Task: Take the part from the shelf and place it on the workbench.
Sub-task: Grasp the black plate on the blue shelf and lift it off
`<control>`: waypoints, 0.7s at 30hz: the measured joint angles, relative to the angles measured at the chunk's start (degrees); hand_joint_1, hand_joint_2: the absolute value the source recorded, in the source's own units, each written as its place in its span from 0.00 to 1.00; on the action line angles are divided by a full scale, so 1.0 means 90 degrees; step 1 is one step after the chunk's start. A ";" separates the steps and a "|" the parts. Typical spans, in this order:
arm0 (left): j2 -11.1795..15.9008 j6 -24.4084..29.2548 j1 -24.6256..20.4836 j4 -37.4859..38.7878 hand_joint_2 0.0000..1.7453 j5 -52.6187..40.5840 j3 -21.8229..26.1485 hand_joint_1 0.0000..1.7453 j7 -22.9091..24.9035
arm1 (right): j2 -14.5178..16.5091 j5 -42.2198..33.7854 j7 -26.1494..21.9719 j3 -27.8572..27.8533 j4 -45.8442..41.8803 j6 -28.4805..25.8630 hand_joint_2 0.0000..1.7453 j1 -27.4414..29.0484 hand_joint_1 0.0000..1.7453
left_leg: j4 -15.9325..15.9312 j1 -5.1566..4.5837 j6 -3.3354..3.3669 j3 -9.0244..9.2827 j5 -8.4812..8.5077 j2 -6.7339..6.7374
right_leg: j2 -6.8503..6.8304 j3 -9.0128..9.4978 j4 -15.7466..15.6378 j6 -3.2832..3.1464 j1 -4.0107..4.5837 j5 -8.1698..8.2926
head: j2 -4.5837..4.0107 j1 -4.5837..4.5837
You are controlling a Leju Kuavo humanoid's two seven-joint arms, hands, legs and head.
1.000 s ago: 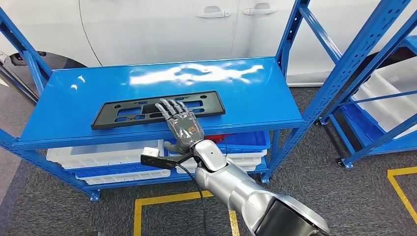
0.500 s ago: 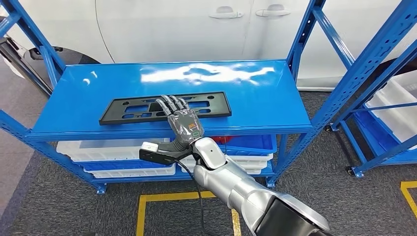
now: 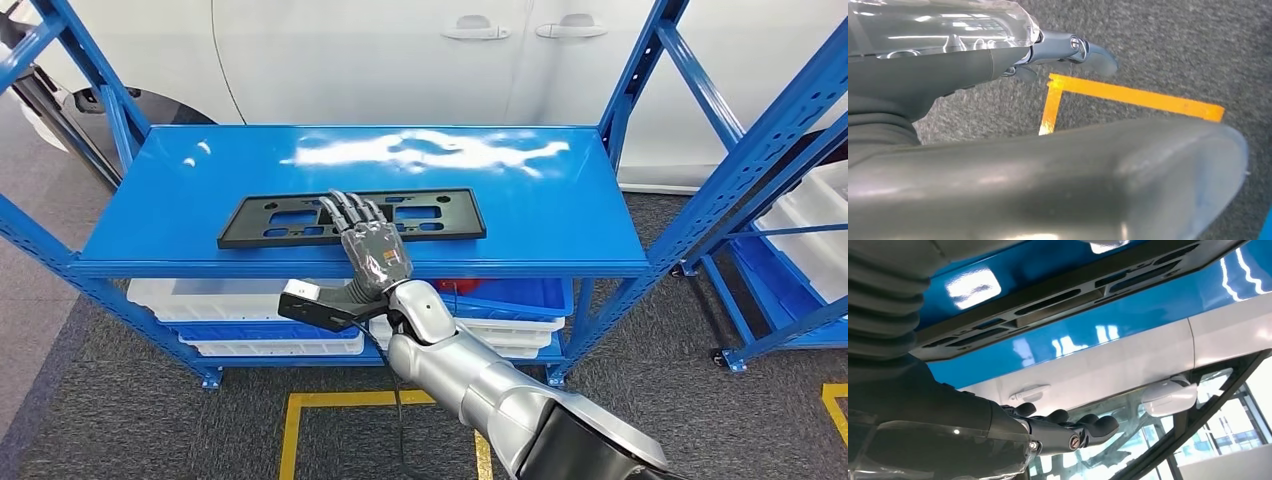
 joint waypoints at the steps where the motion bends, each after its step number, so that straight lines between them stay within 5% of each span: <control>1: -0.0001 0.0000 -0.0004 0.0000 0.00 -0.0011 0.0001 0.00 0.0009 | -0.0001 0.0036 0.0058 0.0027 0.0008 -0.0037 1.00 -0.0011 0.00 | -0.0016 0.0008 0.0036 0.0000 0.0014 0.0002 | -0.0004 -0.0056 0.0127 0.0035 -0.0007 -0.0095 | 0.0000 0.0001; 4: -0.0001 0.0000 -0.0018 0.0000 0.00 -0.0038 0.0002 0.00 0.0024 | -0.0010 0.0103 0.0188 0.0110 0.0053 -0.0108 1.00 -0.0037 0.00 | -0.0030 0.0011 0.0097 -0.0015 0.0031 0.0010 | -0.0016 -0.0590 0.1272 0.0109 -0.0039 -0.0686 | 0.0000 0.0001; 6: -0.0001 -0.0001 -0.0015 0.0000 0.00 -0.0049 0.0002 0.00 0.0030 | -0.0025 0.0109 0.0227 0.0148 0.0098 -0.0115 1.00 -0.0030 0.00 | -0.0024 0.0006 0.0102 -0.0022 0.0030 0.0009 | -0.0018 -0.0893 0.1875 0.0123 -0.0050 -0.0842 | 0.0000 0.0001; 8: -0.0003 -0.0001 -0.0015 0.0000 0.00 -0.0053 0.0002 0.00 0.0038 | -0.0037 0.0112 0.0241 0.0176 0.0127 -0.0115 1.00 -0.0040 0.00 | -0.0018 0.0005 0.0098 -0.0014 0.0027 0.0000 | -0.0018 -0.0713 0.1464 0.0097 -0.0050 -0.0515 | 0.0000 0.0001; 11: -0.0011 0.0001 -0.0027 0.0000 0.00 -0.0064 0.0002 0.00 0.0046 | -0.0040 0.0143 0.0240 0.0203 0.0156 -0.0118 1.00 -0.0095 0.00 | -0.0008 -0.0015 0.0046 -0.0012 0.0022 -0.0008 | -0.0016 -0.0111 0.0189 0.0002 -0.0017 0.0023 | 0.0000 0.0001; 16: -0.0015 0.0005 -0.0036 0.0000 0.00 -0.0111 0.0002 0.00 0.0079 | -0.0046 0.0270 0.0239 0.0211 0.0268 -0.0148 1.00 -0.0133 0.00 | 0.0013 -0.0010 -0.0127 -0.0032 -0.0015 -0.0001 | -0.0022 -0.0003 -0.0107 -0.0148 -0.0008 0.0113 | 0.0000 0.0000; 21: -0.0021 0.0001 -0.0045 0.0000 0.00 -0.0225 0.0002 0.00 0.0183 | -0.0059 0.1881 0.1126 0.0416 0.0410 -0.0188 1.00 -0.0158 0.00 | 0.1632 -0.0011 -0.0181 -0.0771 -0.0749 0.0009 | -0.0040 0.0034 -0.0166 -0.0233 0.0000 0.0144 | 0.0000 -0.0002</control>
